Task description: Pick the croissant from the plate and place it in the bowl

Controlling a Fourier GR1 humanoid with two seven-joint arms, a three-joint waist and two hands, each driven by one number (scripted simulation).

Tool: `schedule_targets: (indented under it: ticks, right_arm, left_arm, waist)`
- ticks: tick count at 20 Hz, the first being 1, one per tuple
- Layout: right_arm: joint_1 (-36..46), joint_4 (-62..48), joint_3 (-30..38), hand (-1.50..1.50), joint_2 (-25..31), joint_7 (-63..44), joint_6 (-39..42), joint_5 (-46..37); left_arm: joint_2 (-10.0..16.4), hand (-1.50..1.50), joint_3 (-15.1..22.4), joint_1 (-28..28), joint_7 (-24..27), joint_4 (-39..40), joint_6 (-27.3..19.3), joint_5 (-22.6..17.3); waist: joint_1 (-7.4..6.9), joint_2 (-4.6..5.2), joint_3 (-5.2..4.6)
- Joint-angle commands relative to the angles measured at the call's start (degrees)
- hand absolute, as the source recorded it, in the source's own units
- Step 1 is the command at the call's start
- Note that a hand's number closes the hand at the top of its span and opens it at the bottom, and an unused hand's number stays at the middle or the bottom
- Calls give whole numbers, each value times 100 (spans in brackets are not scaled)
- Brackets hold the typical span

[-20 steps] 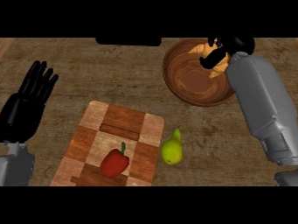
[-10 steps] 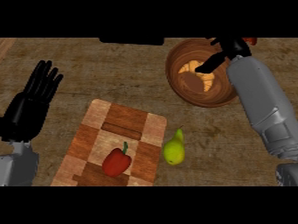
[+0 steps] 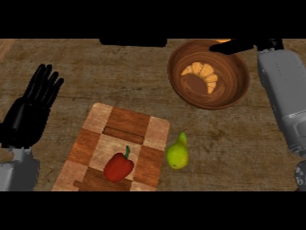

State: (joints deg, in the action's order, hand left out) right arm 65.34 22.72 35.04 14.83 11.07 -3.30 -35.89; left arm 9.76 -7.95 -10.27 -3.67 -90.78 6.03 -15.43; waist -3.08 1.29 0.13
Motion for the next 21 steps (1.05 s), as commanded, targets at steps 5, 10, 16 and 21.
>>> schedule_targets:
  ticks: [5,10,16,21]
  right_arm:
    - [-309,-340,577,-150,1203,262,481,578]
    - [-516,-601,706,-150,1874,485,998,786]
    - [-1061,-802,691,-150,2785,901,2245,906]
    - [-1608,-975,649,-150,3165,1453,2713,918]
  left_arm:
    - [1,0,-13,295,50,-80,62,7]
    - [155,0,-220,296,-94,-230,238,-299]
    - [106,0,-102,65,-320,-247,-41,-74]
    - [-59,0,12,36,-240,-207,-78,-36]
  waist:
    - [135,-58,-5]
    - [93,-49,-3]
    - [164,-60,1]
    - [138,-43,7]
